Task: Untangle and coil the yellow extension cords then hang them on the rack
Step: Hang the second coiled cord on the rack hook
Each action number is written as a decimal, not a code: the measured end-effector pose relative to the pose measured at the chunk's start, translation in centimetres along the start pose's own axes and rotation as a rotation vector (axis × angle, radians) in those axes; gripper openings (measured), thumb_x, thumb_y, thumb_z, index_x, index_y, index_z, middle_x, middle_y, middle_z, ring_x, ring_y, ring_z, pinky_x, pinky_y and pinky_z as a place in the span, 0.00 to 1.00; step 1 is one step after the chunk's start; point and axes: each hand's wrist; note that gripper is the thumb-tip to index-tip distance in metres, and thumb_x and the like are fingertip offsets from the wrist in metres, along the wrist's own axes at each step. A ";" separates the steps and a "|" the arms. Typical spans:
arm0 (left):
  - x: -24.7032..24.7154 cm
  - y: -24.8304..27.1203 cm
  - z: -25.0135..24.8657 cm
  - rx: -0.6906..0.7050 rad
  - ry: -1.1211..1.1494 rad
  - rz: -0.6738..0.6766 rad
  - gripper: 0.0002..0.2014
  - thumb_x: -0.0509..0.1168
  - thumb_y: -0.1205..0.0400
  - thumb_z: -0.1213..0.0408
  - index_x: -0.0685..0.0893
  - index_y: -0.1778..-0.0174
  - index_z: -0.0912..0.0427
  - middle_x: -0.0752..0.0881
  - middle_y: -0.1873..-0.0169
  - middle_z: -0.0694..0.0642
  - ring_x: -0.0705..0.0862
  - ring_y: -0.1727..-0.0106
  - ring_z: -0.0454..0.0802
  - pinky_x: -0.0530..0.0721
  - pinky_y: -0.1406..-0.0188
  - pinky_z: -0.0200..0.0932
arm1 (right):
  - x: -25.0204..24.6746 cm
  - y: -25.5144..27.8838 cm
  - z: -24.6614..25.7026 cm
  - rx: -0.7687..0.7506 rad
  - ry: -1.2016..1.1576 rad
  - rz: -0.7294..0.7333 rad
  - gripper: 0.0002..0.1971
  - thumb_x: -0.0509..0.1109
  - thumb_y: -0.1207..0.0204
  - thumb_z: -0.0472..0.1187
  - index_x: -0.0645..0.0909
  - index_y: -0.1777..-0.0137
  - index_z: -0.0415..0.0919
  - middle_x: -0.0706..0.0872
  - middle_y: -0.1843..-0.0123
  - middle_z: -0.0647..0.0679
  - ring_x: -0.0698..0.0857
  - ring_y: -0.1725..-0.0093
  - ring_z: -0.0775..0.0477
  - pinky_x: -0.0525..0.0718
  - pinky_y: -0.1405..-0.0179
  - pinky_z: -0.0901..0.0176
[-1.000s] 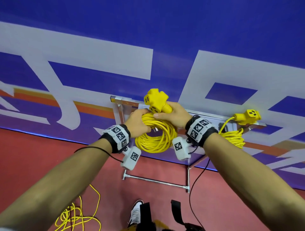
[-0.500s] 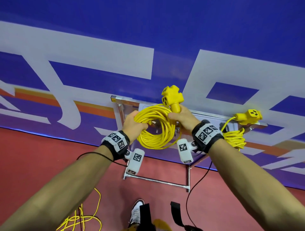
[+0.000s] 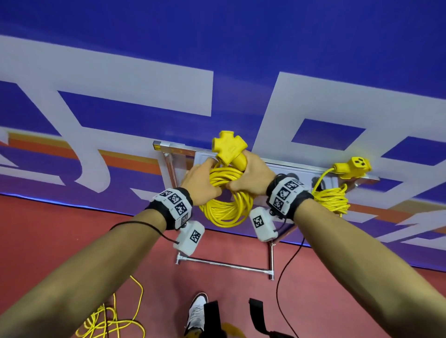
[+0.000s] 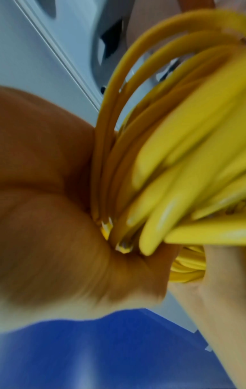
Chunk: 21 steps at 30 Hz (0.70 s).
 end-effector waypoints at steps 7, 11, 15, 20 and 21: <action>0.7 0.0 1.5 -0.051 0.009 0.017 0.25 0.76 0.28 0.56 0.78 0.37 0.55 0.88 0.47 0.60 0.86 0.46 0.65 0.86 0.52 0.54 | 1.6 -2.0 0.1 0.057 0.275 0.072 0.42 0.80 0.56 0.53 0.77 0.35 0.49 0.88 0.48 0.50 0.87 0.52 0.45 0.88 0.51 0.49; 1.0 -0.6 1.4 0.013 -0.037 -0.072 0.24 0.74 0.23 0.60 0.77 0.32 0.55 0.86 0.43 0.64 0.82 0.42 0.68 0.82 0.50 0.54 | 1.0 -2.6 -0.2 0.069 0.221 0.015 0.48 0.81 0.52 0.50 0.73 0.25 0.49 0.87 0.41 0.50 0.87 0.45 0.44 0.85 0.45 0.52; 0.7 -1.8 0.8 -0.009 -0.128 -0.042 0.29 0.75 0.26 0.53 0.76 0.31 0.55 0.84 0.44 0.64 0.81 0.41 0.68 0.82 0.48 0.55 | 0.9 -2.5 -0.5 0.073 0.178 -0.027 0.51 0.81 0.51 0.52 0.71 0.22 0.49 0.86 0.35 0.50 0.86 0.41 0.46 0.85 0.41 0.52; 0.5 -1.8 1.5 -0.026 -0.137 0.085 0.36 0.75 0.36 0.46 0.71 0.31 0.43 0.79 0.49 0.60 0.82 0.44 0.66 0.85 0.48 0.59 | 1.9 -2.2 -1.3 0.181 0.126 -0.078 0.44 0.79 0.59 0.58 0.78 0.35 0.53 0.88 0.45 0.53 0.88 0.47 0.49 0.88 0.45 0.48; 0.5 -1.8 1.6 -0.023 -0.137 0.086 0.35 0.76 0.35 0.48 0.72 0.32 0.44 0.78 0.50 0.59 0.82 0.46 0.67 0.85 0.50 0.59 | 2.3 -2.1 -1.4 0.197 0.117 -0.093 0.44 0.79 0.59 0.58 0.79 0.36 0.52 0.88 0.46 0.52 0.87 0.48 0.48 0.87 0.47 0.49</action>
Point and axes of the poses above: each hand's wrist, its own y-axis away from the middle knuckle, its own x-axis out of the palm, z = x × y
